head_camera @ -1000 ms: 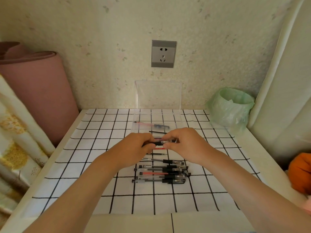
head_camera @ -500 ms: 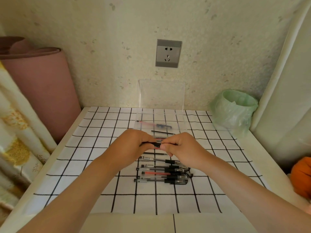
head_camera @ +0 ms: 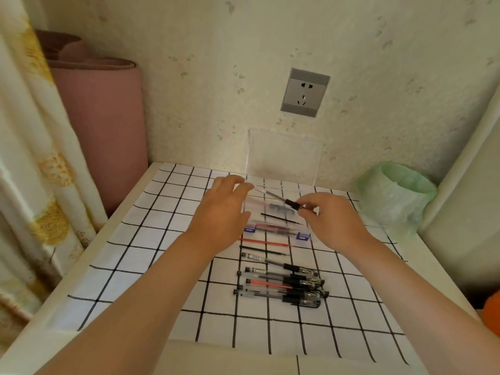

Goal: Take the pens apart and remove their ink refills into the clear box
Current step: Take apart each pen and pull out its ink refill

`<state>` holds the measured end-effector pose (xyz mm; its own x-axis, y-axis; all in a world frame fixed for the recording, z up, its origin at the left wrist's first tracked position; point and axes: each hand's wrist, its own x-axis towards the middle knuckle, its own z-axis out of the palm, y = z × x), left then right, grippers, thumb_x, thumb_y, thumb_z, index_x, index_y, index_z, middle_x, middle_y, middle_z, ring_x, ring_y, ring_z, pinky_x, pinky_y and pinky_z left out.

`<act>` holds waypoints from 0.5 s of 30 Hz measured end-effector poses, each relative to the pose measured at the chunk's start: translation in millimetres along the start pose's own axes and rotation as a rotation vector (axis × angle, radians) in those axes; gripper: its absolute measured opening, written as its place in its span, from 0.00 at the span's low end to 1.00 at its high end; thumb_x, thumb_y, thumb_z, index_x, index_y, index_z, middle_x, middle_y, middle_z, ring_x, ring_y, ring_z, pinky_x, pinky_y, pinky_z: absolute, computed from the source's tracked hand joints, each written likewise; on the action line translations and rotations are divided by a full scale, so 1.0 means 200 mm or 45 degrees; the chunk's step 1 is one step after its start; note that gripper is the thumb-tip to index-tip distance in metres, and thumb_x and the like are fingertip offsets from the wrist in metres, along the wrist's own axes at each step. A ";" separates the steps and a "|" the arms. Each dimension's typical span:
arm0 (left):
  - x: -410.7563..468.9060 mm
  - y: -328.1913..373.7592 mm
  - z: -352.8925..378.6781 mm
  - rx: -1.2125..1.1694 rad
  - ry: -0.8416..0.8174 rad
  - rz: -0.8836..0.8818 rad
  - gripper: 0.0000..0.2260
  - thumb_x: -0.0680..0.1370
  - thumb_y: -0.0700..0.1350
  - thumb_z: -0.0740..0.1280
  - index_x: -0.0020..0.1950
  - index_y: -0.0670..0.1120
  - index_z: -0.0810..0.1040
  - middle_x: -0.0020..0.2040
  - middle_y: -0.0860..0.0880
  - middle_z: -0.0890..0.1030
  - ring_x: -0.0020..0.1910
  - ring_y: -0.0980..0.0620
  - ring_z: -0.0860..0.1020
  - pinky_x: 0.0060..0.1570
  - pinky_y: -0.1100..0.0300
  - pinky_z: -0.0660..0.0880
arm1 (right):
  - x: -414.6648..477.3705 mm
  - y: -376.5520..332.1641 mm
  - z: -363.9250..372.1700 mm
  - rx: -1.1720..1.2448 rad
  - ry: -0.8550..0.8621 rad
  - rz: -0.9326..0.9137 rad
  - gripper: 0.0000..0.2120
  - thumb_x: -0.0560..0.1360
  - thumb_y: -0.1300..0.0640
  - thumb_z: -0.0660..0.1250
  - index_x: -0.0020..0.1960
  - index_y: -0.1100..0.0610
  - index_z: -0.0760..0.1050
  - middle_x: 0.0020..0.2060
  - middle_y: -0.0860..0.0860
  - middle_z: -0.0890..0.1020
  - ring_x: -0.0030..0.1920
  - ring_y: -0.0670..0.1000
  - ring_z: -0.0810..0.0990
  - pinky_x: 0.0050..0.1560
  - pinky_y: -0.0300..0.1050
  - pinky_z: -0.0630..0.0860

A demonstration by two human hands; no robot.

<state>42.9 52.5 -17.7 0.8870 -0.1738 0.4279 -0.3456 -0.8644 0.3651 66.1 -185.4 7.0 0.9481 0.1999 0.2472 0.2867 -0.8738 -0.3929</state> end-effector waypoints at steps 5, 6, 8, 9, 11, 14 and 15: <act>-0.01 -0.05 0.04 -0.080 -0.193 -0.056 0.18 0.80 0.46 0.65 0.70 0.49 0.72 0.68 0.51 0.67 0.67 0.53 0.64 0.64 0.58 0.69 | 0.25 0.02 0.08 -0.244 -0.078 0.019 0.11 0.79 0.56 0.64 0.58 0.50 0.81 0.49 0.50 0.83 0.45 0.51 0.79 0.47 0.47 0.77; -0.01 -0.04 0.05 -0.100 -0.219 -0.061 0.17 0.81 0.46 0.64 0.70 0.48 0.72 0.69 0.50 0.67 0.67 0.53 0.65 0.64 0.61 0.69 | 0.30 0.02 0.10 -0.296 -0.115 0.019 0.11 0.79 0.56 0.63 0.58 0.50 0.81 0.50 0.50 0.83 0.46 0.51 0.79 0.47 0.46 0.77; -0.01 -0.04 0.07 -0.129 -0.248 -0.076 0.17 0.81 0.45 0.62 0.70 0.47 0.72 0.70 0.50 0.66 0.67 0.52 0.66 0.61 0.64 0.67 | 0.36 0.00 0.14 -0.394 -0.177 0.020 0.12 0.80 0.55 0.61 0.59 0.49 0.80 0.52 0.50 0.82 0.48 0.52 0.79 0.47 0.46 0.76; -0.01 -0.04 0.07 -0.136 -0.256 -0.086 0.17 0.81 0.45 0.62 0.70 0.46 0.72 0.70 0.49 0.65 0.67 0.52 0.67 0.60 0.64 0.67 | 0.38 -0.01 0.15 -0.433 -0.210 0.019 0.12 0.80 0.55 0.61 0.60 0.49 0.80 0.52 0.50 0.82 0.47 0.51 0.78 0.46 0.45 0.76; -0.01 -0.04 0.08 -0.133 -0.266 -0.101 0.16 0.81 0.45 0.62 0.70 0.46 0.72 0.70 0.49 0.66 0.67 0.52 0.67 0.60 0.64 0.67 | 0.41 -0.02 0.18 -0.451 -0.296 0.020 0.12 0.80 0.54 0.60 0.60 0.49 0.79 0.52 0.49 0.82 0.45 0.50 0.77 0.44 0.44 0.75; -0.01 -0.05 0.10 -0.133 -0.290 -0.130 0.15 0.81 0.44 0.62 0.69 0.46 0.74 0.68 0.50 0.69 0.65 0.52 0.69 0.59 0.65 0.67 | 0.44 -0.01 0.19 -0.388 -0.424 0.025 0.15 0.81 0.56 0.58 0.62 0.51 0.79 0.57 0.51 0.81 0.52 0.52 0.79 0.53 0.46 0.77; -0.01 -0.05 0.10 -0.134 -0.290 -0.139 0.15 0.81 0.43 0.62 0.68 0.46 0.74 0.67 0.50 0.69 0.64 0.52 0.69 0.58 0.65 0.66 | 0.44 -0.01 0.20 -0.367 -0.453 0.019 0.15 0.82 0.56 0.57 0.64 0.52 0.78 0.60 0.51 0.80 0.57 0.53 0.78 0.58 0.45 0.75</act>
<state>51.4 52.4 -39.1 0.9626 -0.1945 0.1885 -0.2637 -0.8321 0.4879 154.2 -148.7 -5.2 0.9546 0.2820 -0.0960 0.2702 -0.9554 -0.1195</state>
